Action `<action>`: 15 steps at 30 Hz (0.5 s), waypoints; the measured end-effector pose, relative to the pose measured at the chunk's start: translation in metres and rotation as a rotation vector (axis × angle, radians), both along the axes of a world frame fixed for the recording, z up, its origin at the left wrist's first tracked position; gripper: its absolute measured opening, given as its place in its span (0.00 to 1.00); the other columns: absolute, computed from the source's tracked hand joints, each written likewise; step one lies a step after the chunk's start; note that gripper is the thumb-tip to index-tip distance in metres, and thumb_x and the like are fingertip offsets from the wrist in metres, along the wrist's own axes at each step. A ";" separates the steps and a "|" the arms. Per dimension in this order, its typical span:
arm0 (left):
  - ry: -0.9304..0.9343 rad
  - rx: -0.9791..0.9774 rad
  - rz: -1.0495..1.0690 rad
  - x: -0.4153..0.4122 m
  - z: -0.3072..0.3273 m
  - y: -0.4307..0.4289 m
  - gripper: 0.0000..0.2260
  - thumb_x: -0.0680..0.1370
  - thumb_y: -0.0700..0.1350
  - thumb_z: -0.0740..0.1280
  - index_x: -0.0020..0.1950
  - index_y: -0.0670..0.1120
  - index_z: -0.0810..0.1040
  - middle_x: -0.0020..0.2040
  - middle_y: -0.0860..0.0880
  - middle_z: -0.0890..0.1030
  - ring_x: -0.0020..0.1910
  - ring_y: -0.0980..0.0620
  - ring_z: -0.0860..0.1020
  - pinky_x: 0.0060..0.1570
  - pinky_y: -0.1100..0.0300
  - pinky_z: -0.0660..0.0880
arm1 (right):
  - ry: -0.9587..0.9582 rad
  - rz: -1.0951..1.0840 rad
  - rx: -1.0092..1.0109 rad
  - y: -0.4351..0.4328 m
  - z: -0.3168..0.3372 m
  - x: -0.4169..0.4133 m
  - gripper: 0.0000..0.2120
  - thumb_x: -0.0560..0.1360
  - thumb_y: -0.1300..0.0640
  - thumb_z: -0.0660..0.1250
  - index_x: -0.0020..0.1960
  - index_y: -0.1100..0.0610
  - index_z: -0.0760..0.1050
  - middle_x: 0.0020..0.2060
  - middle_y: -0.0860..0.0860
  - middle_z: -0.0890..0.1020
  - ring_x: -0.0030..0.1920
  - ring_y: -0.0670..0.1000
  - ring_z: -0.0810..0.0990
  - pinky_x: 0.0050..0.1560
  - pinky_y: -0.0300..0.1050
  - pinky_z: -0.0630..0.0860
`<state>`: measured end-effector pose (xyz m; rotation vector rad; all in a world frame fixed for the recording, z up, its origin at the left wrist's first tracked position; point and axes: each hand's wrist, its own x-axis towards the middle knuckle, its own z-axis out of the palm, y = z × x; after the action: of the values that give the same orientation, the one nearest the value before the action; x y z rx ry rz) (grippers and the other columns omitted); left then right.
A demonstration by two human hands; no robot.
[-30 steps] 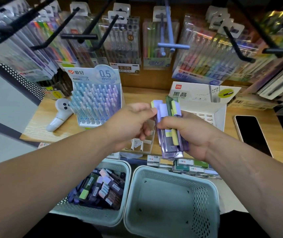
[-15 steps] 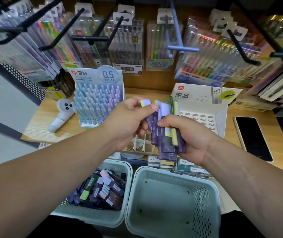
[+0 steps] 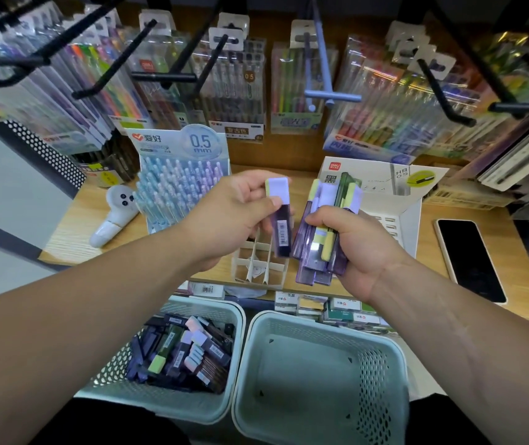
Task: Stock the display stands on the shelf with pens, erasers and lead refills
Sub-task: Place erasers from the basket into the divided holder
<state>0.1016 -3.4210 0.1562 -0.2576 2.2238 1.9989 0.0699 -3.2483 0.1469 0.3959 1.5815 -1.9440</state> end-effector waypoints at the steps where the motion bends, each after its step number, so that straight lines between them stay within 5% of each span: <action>1: 0.017 -0.044 0.006 0.000 0.000 0.001 0.11 0.83 0.36 0.61 0.60 0.49 0.77 0.45 0.46 0.86 0.31 0.58 0.76 0.31 0.68 0.71 | 0.004 -0.015 0.021 0.001 0.000 -0.001 0.08 0.73 0.65 0.69 0.51 0.58 0.79 0.43 0.59 0.84 0.43 0.60 0.83 0.49 0.59 0.81; 7: 0.030 -0.095 0.106 -0.007 -0.004 -0.005 0.07 0.81 0.36 0.64 0.54 0.46 0.77 0.35 0.47 0.82 0.29 0.51 0.75 0.28 0.57 0.71 | -0.037 0.019 0.051 0.002 0.000 -0.001 0.13 0.73 0.64 0.70 0.57 0.61 0.79 0.45 0.61 0.82 0.45 0.60 0.81 0.53 0.63 0.80; 11: 0.019 -0.073 0.134 -0.006 -0.001 0.000 0.07 0.77 0.33 0.65 0.45 0.43 0.72 0.29 0.45 0.78 0.24 0.50 0.74 0.24 0.59 0.68 | -0.014 0.078 0.057 0.001 -0.001 0.005 0.11 0.73 0.66 0.68 0.55 0.62 0.80 0.42 0.60 0.84 0.40 0.59 0.82 0.50 0.59 0.80; 15: 0.016 0.024 0.205 -0.007 0.004 0.006 0.10 0.77 0.32 0.65 0.46 0.44 0.67 0.43 0.41 0.85 0.23 0.51 0.72 0.22 0.60 0.67 | -0.034 0.115 0.047 -0.002 -0.001 0.006 0.15 0.73 0.66 0.69 0.59 0.65 0.79 0.45 0.62 0.84 0.43 0.61 0.82 0.57 0.65 0.78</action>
<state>0.0945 -3.4155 0.1600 -0.4858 2.2630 2.1334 0.0754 -3.2501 0.1462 0.3473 1.5956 -1.8072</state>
